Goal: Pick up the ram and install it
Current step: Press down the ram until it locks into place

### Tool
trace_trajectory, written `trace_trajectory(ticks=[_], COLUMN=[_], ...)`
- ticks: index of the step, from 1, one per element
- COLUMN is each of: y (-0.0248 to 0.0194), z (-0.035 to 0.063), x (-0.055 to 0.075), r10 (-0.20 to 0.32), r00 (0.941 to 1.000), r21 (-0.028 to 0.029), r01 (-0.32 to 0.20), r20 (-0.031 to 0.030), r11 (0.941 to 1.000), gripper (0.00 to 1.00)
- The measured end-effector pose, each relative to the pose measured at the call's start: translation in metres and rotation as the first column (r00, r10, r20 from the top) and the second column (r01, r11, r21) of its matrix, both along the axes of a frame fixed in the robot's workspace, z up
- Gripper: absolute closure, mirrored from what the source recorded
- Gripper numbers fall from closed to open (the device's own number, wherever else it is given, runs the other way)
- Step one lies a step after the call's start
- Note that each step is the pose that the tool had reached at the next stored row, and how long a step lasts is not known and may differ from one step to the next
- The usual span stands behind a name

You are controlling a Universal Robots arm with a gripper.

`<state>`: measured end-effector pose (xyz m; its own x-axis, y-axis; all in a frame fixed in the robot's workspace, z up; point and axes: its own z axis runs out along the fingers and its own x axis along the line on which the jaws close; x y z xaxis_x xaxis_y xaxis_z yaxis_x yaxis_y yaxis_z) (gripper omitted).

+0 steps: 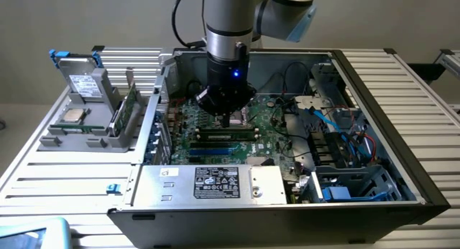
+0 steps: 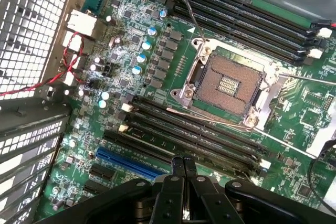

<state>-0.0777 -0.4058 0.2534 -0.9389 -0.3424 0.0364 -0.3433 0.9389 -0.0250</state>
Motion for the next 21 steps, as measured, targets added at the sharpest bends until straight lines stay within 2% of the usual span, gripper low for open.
trace_trajectory(ticks=[2, 5, 11, 14, 17, 21], y=[-0.0001, -0.0001, 0.0000, 0.0000, 0.0000, 0.0000], z=[0.0000, 0.0000, 0.0000, 0.0000, 0.0000, 0.0000], x=[0.0000, 0.0000, 0.0000, 0.0000, 0.0000, 0.0000], r10=[-0.020, -0.047, -0.101, -0.132, -0.169, -0.224], r00=[0.9998, 0.9989, 0.9945, 0.9907, 0.9850, 0.9739], r21=[-0.0013, -0.0036, -0.0040, -0.0033, -0.0031, -0.0031], r01=[0.020, 0.047, 0.101, 0.132, 0.169, 0.224], r20=[0.0015, 0.0080, 0.0276, 0.0343, 0.0360, 0.0362], r11=[0.9998, 0.9989, 0.9948, 0.9913, 0.9856, 0.9745], gripper=[0.89, 0.89, 0.89, 0.89, 0.89, 0.89])
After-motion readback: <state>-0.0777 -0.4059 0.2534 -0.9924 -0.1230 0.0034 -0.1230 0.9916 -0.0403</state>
